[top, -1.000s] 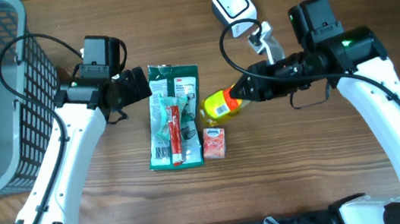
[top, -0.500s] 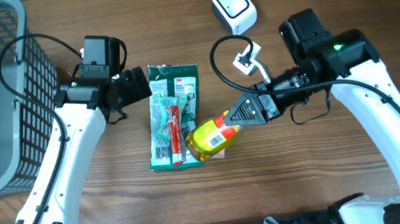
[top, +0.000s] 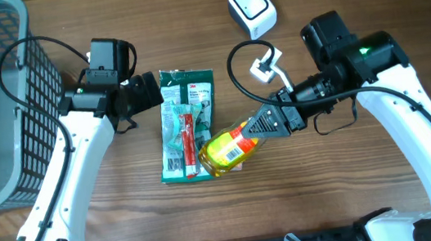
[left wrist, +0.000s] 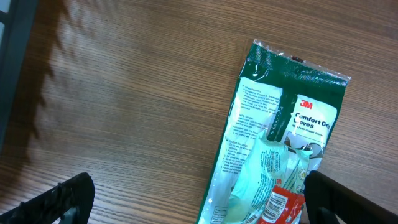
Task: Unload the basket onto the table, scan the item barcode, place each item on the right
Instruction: 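Lift and tilt the Vim bottle, rotating it with the right gripper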
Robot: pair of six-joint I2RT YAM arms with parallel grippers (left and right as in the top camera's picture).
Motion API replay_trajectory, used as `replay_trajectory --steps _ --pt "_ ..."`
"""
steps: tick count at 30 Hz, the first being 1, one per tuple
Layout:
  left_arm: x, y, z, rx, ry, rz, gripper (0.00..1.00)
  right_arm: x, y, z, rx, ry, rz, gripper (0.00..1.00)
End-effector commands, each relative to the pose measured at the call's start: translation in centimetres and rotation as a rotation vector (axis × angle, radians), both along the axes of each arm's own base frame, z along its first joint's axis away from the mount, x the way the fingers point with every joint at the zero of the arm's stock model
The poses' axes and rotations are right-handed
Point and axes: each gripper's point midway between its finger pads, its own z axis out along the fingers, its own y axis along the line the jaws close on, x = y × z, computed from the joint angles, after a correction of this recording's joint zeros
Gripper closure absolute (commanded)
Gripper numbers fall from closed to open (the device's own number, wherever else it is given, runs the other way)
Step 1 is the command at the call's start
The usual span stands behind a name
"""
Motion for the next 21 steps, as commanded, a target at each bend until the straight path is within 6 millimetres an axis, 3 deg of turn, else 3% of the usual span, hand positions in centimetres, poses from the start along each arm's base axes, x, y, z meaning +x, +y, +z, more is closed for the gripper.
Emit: replay_trajectory --steps 1,21 --pt "0.3 0.3 0.8 0.009 -0.024 -0.003 0.00 -0.6 0.4 1.4 0.079 -0.002 0.022 0.95" --pt "0.3 0.3 0.8 0.009 -0.024 -0.003 0.00 -2.3 0.1 1.9 0.069 0.168 0.004 0.95"
